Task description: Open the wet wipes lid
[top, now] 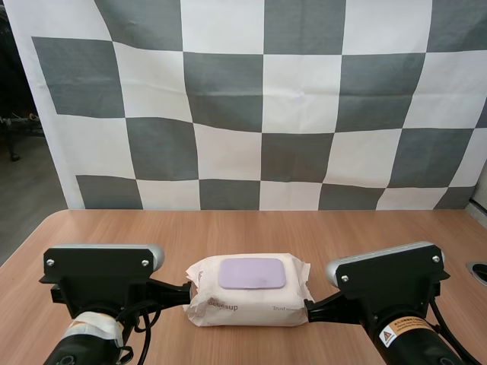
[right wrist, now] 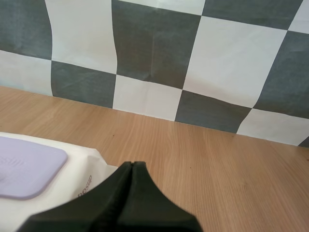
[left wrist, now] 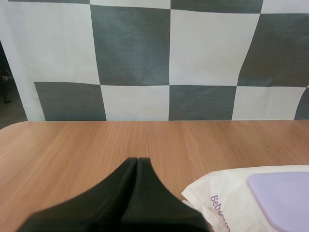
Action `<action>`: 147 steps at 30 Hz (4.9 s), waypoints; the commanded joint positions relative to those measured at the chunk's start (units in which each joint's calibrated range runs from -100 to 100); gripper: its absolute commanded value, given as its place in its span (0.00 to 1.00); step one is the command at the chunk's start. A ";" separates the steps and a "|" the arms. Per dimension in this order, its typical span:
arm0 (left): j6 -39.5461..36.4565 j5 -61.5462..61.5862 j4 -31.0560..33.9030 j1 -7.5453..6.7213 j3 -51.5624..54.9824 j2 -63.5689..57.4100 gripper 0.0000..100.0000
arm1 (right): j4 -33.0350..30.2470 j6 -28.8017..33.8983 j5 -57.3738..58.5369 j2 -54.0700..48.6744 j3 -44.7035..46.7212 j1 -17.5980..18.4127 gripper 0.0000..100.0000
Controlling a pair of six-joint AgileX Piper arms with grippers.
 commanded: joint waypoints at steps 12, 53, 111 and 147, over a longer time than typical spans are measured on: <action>-0.02 -0.03 0.00 1.43 0.00 0.00 0.00 | 0.06 -0.06 0.02 0.00 0.00 0.22 0.00; -0.02 -3.98 -4.73 1.42 0.00 0.00 0.00 | 1.16 -0.06 -1.37 0.00 0.00 0.22 0.00; 43.60 70.61 -52.90 7.65 -40.89 26.50 0.00 | 33.42 -68.43 21.14 25.18 -29.60 0.36 0.00; 53.35 11.26 -33.44 7.65 -23.94 49.77 0.00 | 44.81 -78.10 0.06 39.69 -21.75 -0.67 0.00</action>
